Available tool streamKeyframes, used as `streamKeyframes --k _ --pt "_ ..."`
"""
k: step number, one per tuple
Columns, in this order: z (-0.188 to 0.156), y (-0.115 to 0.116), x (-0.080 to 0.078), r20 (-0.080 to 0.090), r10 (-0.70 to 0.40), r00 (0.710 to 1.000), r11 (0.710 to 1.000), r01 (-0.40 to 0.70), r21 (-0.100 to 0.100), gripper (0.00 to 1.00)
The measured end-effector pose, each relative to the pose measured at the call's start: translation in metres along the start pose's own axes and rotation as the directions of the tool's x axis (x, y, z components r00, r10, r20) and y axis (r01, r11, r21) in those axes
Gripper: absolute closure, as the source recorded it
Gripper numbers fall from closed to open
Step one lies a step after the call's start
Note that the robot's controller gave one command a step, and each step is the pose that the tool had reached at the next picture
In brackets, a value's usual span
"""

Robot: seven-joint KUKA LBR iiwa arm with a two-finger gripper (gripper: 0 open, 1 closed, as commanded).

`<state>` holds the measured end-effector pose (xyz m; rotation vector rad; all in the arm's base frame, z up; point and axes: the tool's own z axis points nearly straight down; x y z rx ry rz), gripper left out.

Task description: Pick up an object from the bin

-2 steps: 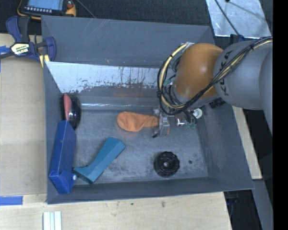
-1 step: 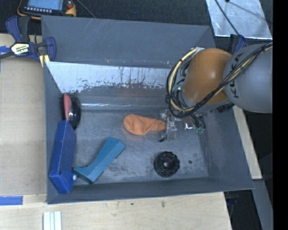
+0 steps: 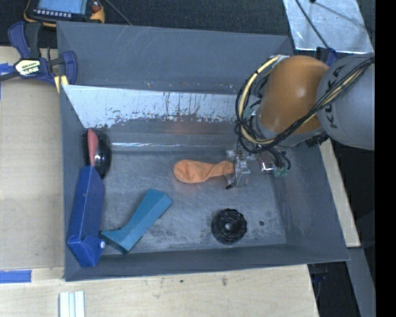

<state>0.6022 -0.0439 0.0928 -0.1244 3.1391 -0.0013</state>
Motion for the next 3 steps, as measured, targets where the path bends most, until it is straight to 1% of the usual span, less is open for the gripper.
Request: streamKeyframes --k 1,2,3 --pt "-0.018 0.002 -0.011 0.009 -0.003 1.0 1.0 0.003 0.0 1.0" --pt "-0.063 -0.02 0.008 -0.004 -0.016 1.0 1.0 0.016 -0.002 1.0" --pt "-0.125 0.016 -0.007 0.007 0.0 1.0 1.0 0.0 0.0 1.0"
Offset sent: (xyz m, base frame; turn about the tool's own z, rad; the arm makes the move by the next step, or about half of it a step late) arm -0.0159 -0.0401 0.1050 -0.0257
